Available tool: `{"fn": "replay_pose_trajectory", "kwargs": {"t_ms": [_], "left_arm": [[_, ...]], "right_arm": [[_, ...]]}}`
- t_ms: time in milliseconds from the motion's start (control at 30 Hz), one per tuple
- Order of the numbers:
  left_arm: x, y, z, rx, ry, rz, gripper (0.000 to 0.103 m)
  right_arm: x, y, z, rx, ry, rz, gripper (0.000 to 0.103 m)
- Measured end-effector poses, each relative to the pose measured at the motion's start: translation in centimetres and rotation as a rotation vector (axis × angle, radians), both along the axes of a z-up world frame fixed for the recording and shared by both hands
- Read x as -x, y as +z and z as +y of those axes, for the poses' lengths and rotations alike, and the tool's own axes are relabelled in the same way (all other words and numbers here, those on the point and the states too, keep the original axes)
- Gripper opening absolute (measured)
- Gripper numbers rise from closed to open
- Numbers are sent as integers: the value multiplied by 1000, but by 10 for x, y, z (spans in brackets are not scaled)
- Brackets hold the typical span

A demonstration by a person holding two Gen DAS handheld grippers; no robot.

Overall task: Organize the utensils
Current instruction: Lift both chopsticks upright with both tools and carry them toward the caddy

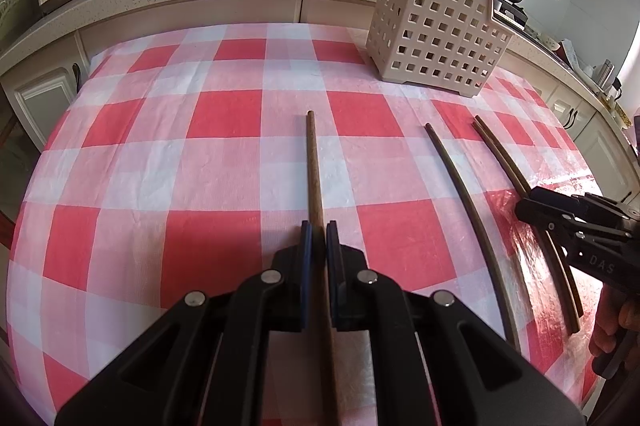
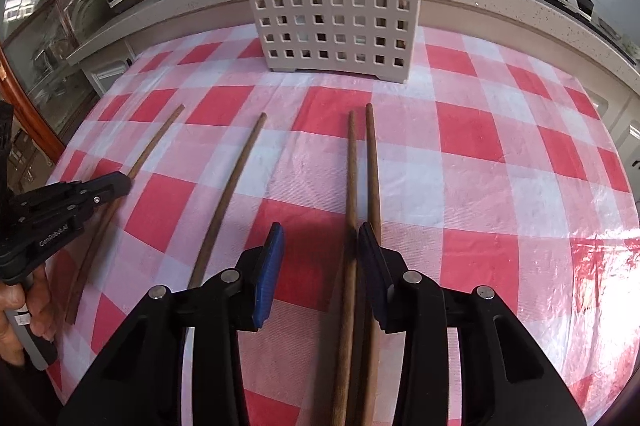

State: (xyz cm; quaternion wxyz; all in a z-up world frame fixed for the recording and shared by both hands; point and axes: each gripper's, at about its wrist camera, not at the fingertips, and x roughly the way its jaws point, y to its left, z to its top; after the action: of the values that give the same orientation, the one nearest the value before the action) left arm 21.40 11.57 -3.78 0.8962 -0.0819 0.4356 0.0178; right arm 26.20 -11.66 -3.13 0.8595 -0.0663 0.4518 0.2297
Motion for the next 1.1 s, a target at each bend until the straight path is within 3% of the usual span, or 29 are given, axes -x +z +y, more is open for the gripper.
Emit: {"fn": "replay_pose_trajectory", "kwargs": {"t_ms": [167, 433, 600, 1100], "left_arm": [[-1, 0, 0, -4, 0, 3, 7], [-7, 1, -7, -58, -17, 34, 7], [-5, 12, -8, -57, -18, 19, 7], [21, 78, -21, -52, 8, -127, 7]], "right_arm": [[-1, -3, 1, 24, 3, -14, 33], [-3, -5, 9, 101, 4, -72, 7], [-3, 0, 5, 54, 3, -64, 7], [23, 67, -37, -92, -23, -159, 7]]}}
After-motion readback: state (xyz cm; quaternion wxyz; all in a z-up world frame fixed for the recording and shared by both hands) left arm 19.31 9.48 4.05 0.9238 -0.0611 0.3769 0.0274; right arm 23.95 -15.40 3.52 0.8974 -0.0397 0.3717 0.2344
